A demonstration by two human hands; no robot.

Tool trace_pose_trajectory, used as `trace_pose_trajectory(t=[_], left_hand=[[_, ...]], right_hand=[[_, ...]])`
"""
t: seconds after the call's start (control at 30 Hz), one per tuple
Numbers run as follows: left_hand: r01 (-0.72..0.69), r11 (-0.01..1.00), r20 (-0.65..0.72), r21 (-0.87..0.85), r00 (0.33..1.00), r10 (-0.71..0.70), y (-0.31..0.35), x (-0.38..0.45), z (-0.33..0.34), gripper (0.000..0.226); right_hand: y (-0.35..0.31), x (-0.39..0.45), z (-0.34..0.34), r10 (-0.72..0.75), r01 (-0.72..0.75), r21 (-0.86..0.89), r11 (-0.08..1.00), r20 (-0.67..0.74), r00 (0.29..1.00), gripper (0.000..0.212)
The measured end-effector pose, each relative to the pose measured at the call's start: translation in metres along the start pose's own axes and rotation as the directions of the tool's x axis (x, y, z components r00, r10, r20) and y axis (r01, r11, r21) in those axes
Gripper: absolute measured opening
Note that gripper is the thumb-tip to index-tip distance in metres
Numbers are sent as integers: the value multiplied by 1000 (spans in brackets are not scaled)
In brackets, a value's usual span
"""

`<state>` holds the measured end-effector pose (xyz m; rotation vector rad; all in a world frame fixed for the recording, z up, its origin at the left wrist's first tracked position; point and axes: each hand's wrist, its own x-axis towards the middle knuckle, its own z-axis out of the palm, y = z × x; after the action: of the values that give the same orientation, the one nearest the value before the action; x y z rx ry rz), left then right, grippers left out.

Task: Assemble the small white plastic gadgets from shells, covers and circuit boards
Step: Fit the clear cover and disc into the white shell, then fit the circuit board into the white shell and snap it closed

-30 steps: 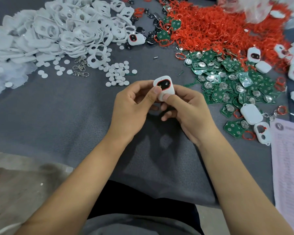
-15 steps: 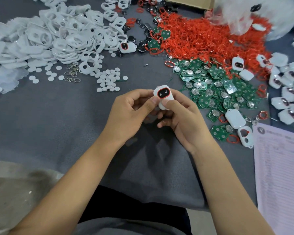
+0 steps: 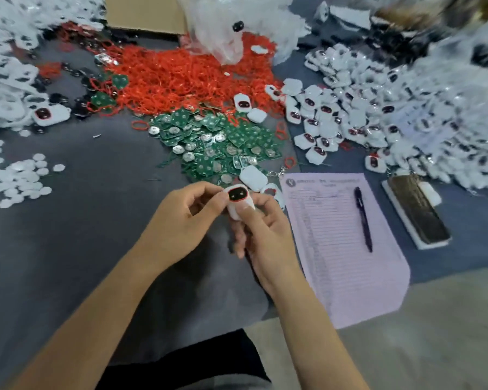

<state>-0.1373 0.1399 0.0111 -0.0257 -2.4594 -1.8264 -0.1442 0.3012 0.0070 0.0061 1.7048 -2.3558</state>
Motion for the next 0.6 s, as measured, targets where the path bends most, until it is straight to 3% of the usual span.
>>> trace_pose_trajectory(t=[0.07, 0.2, 0.27, 0.33, 0.4, 0.47, 0.53, 0.6], left_hand=[[49, 997, -19, -56, 999, -50, -1, -1, 5, 22], [108, 994, -51, -8, 993, -108, 0, -1, 12, 31], [93, 994, -44, 59, 995, -91, 2, 0, 16, 30], [89, 991, -24, 97, 996, -87, 5, 2, 20, 24], [85, 991, -15, 105, 996, -84, 6, 4, 22, 18], [66, 991, -21, 116, 998, -64, 5, 6, 22, 15], [54, 991, -40, 119, 998, -50, 3, 6, 17, 20], [61, 991, -79, 122, 996, -51, -1, 5, 8, 30]], right_hand=[[-5, 2, -9, 44, -43, -29, 999, 28, 999, 10], [-21, 17, -25, 232, -166, -303, 939, 197, 953, 10], [-32, 29, -32, 136, -106, -201, 974, 138, 981, 8], [-41, 38, -36, -58, 59, 0, 998, -107, 993, 10], [-36, 42, -33, -105, 122, 41, 992, -284, 953, 35], [-20, 37, -22, -95, 69, -102, 992, -277, 956, 43], [-2, 27, -3, -163, 103, -366, 925, -138, 977, 21], [10, 23, 15, -227, 168, -477, 863, -70, 971, 11]])
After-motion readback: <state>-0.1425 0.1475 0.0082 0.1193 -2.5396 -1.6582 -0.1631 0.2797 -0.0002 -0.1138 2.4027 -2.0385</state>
